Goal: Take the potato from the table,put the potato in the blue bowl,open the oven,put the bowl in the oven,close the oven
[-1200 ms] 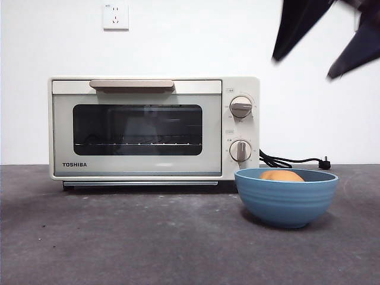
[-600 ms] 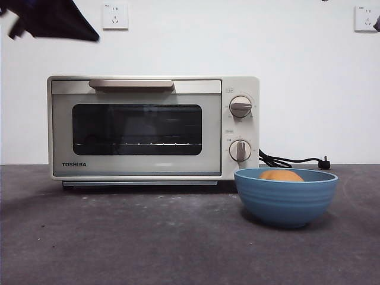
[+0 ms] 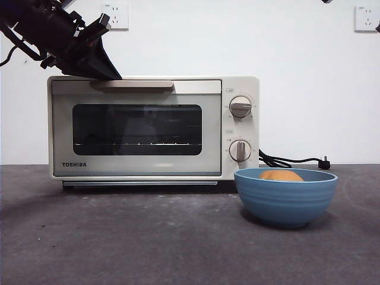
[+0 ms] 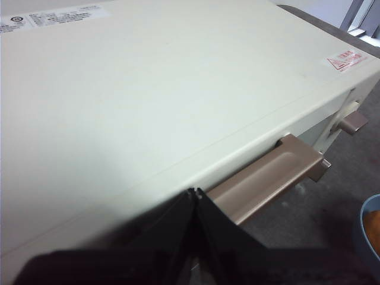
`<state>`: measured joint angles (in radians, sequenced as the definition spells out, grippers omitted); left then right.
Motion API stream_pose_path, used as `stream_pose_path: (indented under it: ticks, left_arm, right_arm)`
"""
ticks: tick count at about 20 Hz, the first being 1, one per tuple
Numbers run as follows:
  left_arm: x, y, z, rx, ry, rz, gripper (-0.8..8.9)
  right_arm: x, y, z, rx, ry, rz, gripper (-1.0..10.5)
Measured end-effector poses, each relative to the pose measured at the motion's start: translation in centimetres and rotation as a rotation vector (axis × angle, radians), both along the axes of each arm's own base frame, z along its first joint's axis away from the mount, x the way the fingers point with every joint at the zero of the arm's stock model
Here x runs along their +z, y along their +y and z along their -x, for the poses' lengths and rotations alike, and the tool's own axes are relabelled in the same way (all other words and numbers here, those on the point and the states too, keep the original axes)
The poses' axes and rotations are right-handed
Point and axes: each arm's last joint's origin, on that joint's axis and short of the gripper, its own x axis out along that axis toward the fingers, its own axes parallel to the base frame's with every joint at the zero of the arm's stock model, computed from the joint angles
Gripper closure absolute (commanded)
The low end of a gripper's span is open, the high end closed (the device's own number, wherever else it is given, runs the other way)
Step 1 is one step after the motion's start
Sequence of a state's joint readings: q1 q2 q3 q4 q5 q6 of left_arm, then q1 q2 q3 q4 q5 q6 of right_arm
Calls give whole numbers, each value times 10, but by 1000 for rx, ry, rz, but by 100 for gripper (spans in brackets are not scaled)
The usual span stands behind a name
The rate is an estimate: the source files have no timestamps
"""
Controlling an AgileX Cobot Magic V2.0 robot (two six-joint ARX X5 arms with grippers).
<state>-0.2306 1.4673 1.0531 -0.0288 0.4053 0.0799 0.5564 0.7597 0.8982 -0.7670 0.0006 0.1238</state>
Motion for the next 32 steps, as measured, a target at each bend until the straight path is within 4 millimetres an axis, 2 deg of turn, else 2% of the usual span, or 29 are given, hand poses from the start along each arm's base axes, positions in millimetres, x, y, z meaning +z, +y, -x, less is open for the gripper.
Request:
stream_pose_path:
  ticks: [4,10,13,17,21,24,27,32]
  left_arm:
    - [1,-5,3,-32,33,-9,822]
    - [-2,-20,22,-131,172,-40,821]
    - [-11,-24,34,-194,328,-48,821]
    - [-37,-25,49,-205,569,-111,821]
    - [-43,-23,53,-185,634,-147,821]
    - [-44,-25,57,-198,658,-165,821]
    - [-33,-27,64,-216,602,-162,821]
    - [20,-14,96,-211,362,-106,821]
  right_arm:
    - [0,0,0,0,0,0,474]
    - [0,0,0,-2,-1,2,474]
    - [0,0,0,-7,2,-3,474]
    - [0,-1,-1,-48,-8,18,474]
    - [-1,-4,-1,-120,-17,56,478]
    - [-7,-5,-3,-167,38,94,478]
    - [-12,-5,-11,-202,79,103,478]
    - [-23,-4,-31,-234,153,116,479]
